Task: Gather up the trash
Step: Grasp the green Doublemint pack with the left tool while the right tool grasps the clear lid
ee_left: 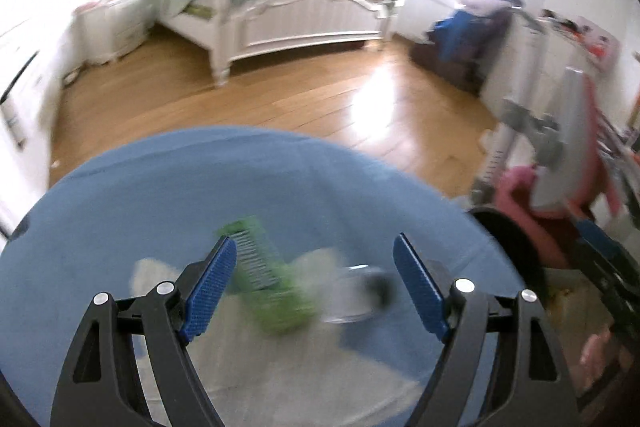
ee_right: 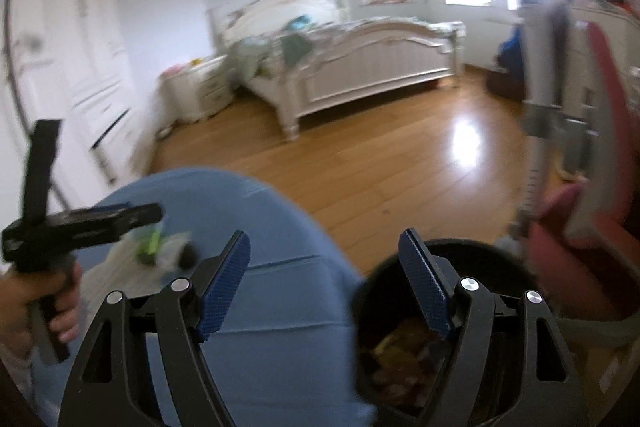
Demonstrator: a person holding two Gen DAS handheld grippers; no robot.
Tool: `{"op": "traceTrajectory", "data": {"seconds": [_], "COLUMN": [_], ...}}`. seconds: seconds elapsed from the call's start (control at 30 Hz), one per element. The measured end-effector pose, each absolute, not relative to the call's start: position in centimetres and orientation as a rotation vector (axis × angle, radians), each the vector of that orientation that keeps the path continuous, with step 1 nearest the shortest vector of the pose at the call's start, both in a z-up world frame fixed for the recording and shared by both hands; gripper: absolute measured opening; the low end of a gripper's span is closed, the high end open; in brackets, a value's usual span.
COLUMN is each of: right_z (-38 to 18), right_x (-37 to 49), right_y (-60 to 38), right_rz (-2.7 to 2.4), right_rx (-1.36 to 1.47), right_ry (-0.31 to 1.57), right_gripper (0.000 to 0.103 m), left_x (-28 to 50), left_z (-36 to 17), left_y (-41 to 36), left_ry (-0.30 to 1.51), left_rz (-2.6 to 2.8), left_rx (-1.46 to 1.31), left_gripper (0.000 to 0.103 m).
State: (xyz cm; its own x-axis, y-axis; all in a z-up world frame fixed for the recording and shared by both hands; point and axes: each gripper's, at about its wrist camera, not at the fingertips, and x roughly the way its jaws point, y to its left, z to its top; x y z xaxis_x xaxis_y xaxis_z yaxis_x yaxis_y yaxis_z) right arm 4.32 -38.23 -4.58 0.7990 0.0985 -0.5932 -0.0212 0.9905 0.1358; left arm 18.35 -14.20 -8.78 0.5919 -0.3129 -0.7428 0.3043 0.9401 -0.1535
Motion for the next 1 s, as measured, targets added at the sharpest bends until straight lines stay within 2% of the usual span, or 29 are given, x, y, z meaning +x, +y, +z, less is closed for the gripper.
{"op": "traceTrajectory", "data": {"seconds": [0.2, 0.27, 0.37, 0.43, 0.5, 0.67, 0.77, 0.83, 1.0], "right_z": [-5.5, -6.1, -7.0, -7.6, -8.1, -9.4, -10.0, -10.0, -10.2], "right_x": [7.2, 8.1, 9.5, 10.6, 11.4, 14.0, 15.8, 16.8, 16.7], "right_y": [-32.4, -30.9, -29.2, -28.3, -26.9, -23.8, -22.5, -22.3, -21.9], "right_rz": [0.227, 0.261, 0.297, 0.326, 0.354, 0.437, 0.463, 0.500, 0.488], "right_rx": [0.053, 0.017, -0.036, -0.073, -0.122, -0.250, -0.305, -0.256, -0.191], "right_ry": [0.734, 0.762, 0.804, 0.832, 0.852, 0.885, 0.920, 0.951, 0.960], "right_gripper": [0.076, 0.076, 0.076, 0.076, 0.076, 0.076, 0.067, 0.053, 0.052], "left_x": [20.7, 20.8, 20.8, 20.9, 21.1, 20.3, 19.7, 19.1, 17.8], "left_z": [-11.7, -12.1, -12.2, -12.1, -12.2, -12.1, -12.0, -11.8, -10.6], "left_y": [-12.8, -12.9, -12.3, -11.3, -10.3, -8.3, -7.3, -6.6, -5.6], "left_ry": [0.951, 0.929, 0.903, 0.900, 0.900, 0.889, 0.889, 0.882, 0.860], "left_rz": [-0.323, -0.322, -0.332, -0.342, -0.386, -0.427, -0.456, -0.464, -0.493], "left_rx": [-0.010, 0.034, 0.067, 0.068, 0.055, 0.059, 0.030, 0.023, -0.028], "left_gripper": [0.078, 0.072, 0.058, 0.040, 0.034, 0.032, 0.032, 0.032, 0.032]}}
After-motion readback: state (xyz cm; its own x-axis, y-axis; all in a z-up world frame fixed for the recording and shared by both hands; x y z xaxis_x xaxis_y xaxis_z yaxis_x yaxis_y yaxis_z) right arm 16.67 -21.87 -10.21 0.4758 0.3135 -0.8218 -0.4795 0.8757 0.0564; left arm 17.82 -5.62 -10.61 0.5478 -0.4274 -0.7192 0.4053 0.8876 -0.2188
